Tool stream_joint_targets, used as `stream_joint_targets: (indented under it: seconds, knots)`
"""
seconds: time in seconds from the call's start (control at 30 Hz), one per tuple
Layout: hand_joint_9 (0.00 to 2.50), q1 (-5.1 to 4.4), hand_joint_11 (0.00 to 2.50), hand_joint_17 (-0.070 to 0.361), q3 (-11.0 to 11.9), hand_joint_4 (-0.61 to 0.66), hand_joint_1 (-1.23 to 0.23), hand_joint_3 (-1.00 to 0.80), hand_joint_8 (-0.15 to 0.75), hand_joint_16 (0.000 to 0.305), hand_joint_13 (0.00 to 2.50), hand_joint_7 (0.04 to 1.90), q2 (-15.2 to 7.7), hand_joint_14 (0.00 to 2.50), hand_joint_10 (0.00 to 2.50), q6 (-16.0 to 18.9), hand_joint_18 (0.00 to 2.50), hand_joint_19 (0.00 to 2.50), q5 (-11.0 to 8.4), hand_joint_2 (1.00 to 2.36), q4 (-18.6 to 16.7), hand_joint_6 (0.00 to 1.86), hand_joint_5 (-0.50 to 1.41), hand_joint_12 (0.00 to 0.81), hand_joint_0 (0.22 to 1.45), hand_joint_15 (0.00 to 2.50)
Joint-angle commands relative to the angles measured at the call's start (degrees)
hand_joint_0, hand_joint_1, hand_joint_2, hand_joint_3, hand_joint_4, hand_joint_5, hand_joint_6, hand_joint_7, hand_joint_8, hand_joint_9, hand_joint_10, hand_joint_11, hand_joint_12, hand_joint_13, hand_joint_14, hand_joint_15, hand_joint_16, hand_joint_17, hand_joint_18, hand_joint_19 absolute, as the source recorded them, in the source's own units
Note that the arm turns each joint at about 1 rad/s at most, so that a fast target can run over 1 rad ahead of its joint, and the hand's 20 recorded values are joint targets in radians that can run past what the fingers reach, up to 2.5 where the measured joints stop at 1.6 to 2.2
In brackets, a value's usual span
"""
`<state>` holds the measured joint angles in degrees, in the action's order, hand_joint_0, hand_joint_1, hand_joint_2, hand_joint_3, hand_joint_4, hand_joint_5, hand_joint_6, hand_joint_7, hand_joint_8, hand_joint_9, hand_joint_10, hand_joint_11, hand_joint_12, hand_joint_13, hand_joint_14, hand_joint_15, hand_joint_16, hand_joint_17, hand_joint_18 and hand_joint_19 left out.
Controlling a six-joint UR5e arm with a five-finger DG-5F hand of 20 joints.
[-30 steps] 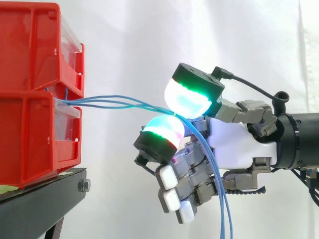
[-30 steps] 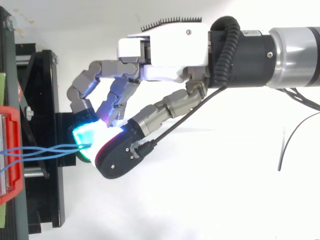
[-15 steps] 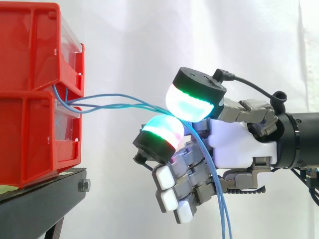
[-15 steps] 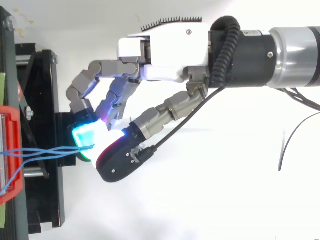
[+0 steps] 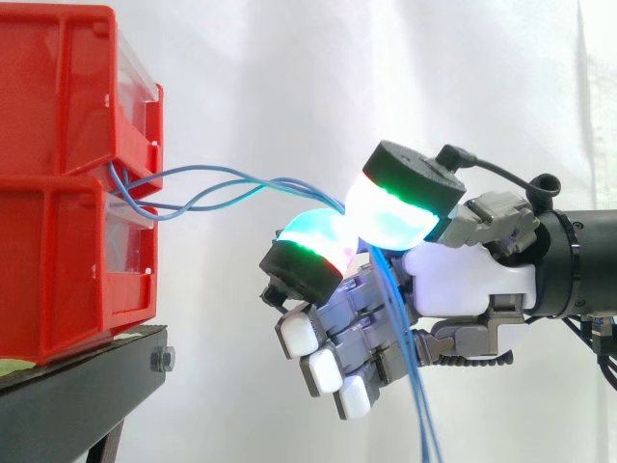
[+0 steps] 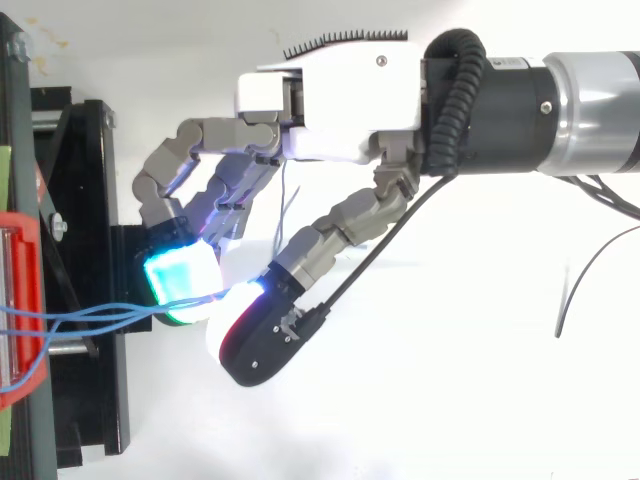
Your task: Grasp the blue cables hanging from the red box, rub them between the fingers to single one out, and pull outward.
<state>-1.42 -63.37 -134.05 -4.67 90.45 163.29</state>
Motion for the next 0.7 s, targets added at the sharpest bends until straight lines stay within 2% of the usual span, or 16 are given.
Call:
stream_joint_targets:
  seconds: [0.0, 0.17, 0.33, 0.43, 0.53, 0.6, 0.67]
  knots:
    - [0.83, -0.07, 0.44, 0.103, 0.0, 0.09, -0.84, -0.50, 0.282, 0.046, 0.80, 1.08, 0.1, 0.02, 0.01, 0.0, 0.75, 0.59, -0.01, 1.00, 0.0, 0.91, -0.16, 0.380, 0.52, 0.58]
    - [0.88, -0.07, 0.43, 0.106, 0.0, 0.09, -0.73, -0.50, 0.290, 0.047, 0.82, 1.10, 0.0, 0.02, 0.01, 0.0, 0.76, 0.61, -0.01, 1.00, 0.1, 0.90, -0.14, 0.385, 0.50, 0.59]
    - [0.91, 0.02, 0.43, 0.102, 0.0, 0.06, -0.63, -0.50, 0.281, 0.045, 0.83, 1.12, 0.0, 0.02, 0.01, 0.0, 0.74, 0.65, -0.01, 1.00, 0.2, 0.89, -0.14, 0.374, 0.53, 0.60]
    - [0.92, 0.02, 0.44, 0.101, 0.0, 0.07, -0.61, -0.42, 0.281, 0.045, 0.83, 1.14, 0.0, 0.02, 0.01, 0.0, 0.73, 0.67, -0.01, 1.01, 0.3, 0.88, -0.14, 0.376, 0.55, 0.61]
    - [0.92, 0.11, 0.45, 0.100, 0.0, 0.07, -0.63, -0.29, 0.282, 0.045, 0.83, 1.17, 0.0, 0.02, 0.01, 0.0, 0.72, 0.68, -0.10, 1.01, 0.3, 0.88, -0.14, 0.376, 0.57, 0.62]
    - [0.91, 0.11, 0.44, 0.115, 0.0, 0.10, -0.71, -0.21, 0.309, 0.051, 0.85, 1.12, 0.0, 0.02, 0.01, 0.0, 0.77, 0.64, -0.01, 1.01, 0.3, 0.90, -0.15, 0.411, 0.57, 0.60]
    - [0.84, 0.11, 0.46, 0.109, 0.0, 0.08, -0.81, -0.17, 0.296, 0.048, 0.81, 1.10, 0.0, 0.02, 0.01, 0.0, 0.74, 0.63, -0.10, 1.01, 0.4, 0.91, -0.17, 0.394, 0.60, 0.59]
